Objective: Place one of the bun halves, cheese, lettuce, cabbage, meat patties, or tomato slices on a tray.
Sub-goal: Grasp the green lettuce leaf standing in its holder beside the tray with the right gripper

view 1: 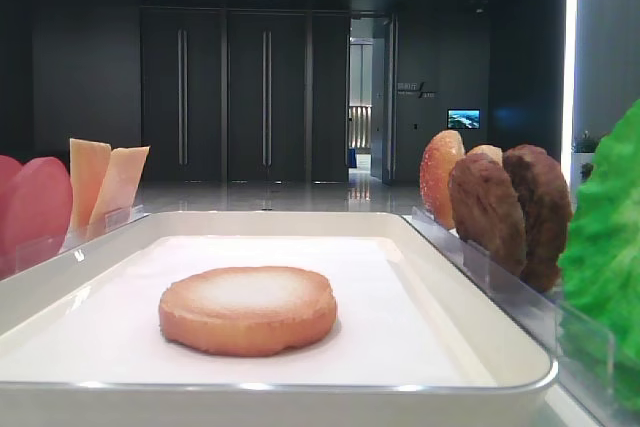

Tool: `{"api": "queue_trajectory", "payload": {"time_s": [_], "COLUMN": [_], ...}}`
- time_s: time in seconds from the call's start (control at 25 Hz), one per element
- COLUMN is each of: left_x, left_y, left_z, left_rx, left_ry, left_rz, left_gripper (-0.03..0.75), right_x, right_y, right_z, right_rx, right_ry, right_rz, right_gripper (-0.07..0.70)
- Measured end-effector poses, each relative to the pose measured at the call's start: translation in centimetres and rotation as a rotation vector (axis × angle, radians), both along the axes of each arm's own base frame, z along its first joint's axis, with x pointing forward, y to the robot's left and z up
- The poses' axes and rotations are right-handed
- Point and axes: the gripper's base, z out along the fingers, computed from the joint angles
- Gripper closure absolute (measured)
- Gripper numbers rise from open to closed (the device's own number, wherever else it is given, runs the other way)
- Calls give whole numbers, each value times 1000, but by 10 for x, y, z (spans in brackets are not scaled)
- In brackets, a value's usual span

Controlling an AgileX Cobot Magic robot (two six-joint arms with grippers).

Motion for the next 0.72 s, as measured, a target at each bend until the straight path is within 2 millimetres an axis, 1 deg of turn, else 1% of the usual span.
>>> {"api": "queue_trajectory", "payload": {"time_s": [0.32,0.6,0.72], "left_x": [0,0,0], "left_y": [0,0,0], "left_z": [0,0,0], "left_rx": [0,0,0], "left_ry": [0,0,0], "left_rz": [0,0,0], "left_gripper": [181,181,181], "right_x": [0,0,-4], "right_y": [0,0,0], "right_z": [0,0,7], "right_rx": [0,-15,-34], "right_ry": [0,0,-16], "right_rz": [36,44,55], "right_gripper": [219,230,230]}}
